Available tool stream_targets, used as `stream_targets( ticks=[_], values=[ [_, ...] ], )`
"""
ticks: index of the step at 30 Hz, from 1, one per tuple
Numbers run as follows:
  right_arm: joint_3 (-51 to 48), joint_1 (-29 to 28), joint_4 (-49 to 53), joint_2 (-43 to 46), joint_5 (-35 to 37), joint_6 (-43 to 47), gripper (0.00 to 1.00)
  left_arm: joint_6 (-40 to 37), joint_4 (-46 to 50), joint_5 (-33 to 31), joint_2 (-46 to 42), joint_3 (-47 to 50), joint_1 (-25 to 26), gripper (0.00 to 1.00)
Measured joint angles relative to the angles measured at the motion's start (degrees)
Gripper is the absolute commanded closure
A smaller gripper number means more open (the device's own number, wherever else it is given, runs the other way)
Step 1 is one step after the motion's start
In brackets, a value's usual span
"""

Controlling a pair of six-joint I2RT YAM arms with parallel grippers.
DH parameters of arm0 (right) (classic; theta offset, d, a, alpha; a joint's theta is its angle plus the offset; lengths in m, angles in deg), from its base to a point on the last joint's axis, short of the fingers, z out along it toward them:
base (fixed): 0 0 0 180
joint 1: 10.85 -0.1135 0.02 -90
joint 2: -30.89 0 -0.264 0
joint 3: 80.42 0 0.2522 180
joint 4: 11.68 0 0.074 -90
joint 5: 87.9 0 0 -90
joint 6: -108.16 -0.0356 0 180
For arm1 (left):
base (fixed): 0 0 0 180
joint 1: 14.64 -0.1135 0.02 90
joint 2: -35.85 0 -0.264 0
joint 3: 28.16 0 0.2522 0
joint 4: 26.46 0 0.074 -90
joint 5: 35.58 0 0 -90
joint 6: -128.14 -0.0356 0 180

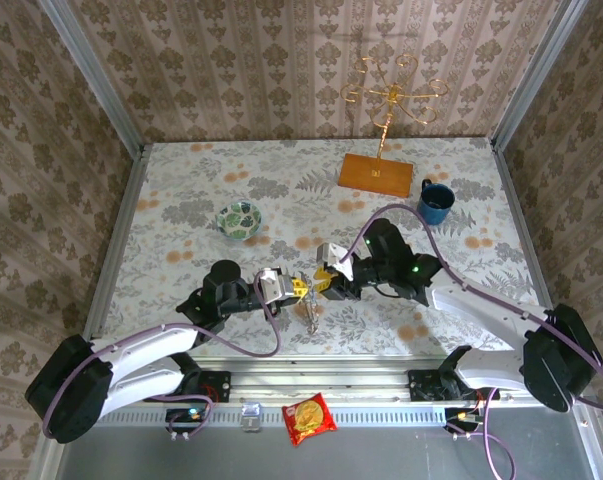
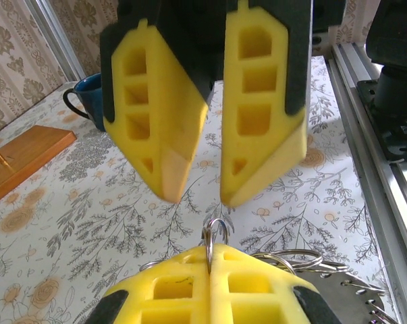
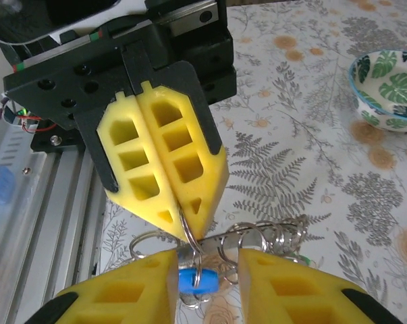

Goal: Put the keys on the keyring

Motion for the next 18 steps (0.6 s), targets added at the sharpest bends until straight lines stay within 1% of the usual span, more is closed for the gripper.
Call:
stream_targets(
  ticks=[6, 8, 13, 15, 16, 18],
  values=[
    [0.0, -0.48, -1.9, -3.76, -0.46, -0.24, 0.74, 0.63, -0.98, 0.15, 0.37, 0.17, -0.02, 1.0],
    [-0.11, -0.5, -2.47, -4.17, -0.66, -0.28, 0.8, 0.68, -1.16, 0.15, 0.37, 0.39, -0.24, 1.0],
    [-0.37, -0.68, -3.37, -4.48, -1.18, -0.39, 1.0, 1.29, -1.2, -0.11, 0.37, 0.46, -0.48, 1.0],
    [-0.37, -0.7, -3.34, -4.48, -1.16, 0.0, 1.0, 1.53, -1.2, -0.26, 0.37, 0.48, -0.57, 1.0],
    [-0.37, -0.7, -3.3, -4.48, -1.14, 0.04, 1.0, 1.53, -1.18, -0.33, 0.37, 0.48, -0.57, 0.96],
    [-0.33, -0.7, -2.86, -4.46, -0.94, 0.5, 1.0, 1.51, -0.94, -0.55, 0.35, 0.48, -0.55, 0.93]
  ],
)
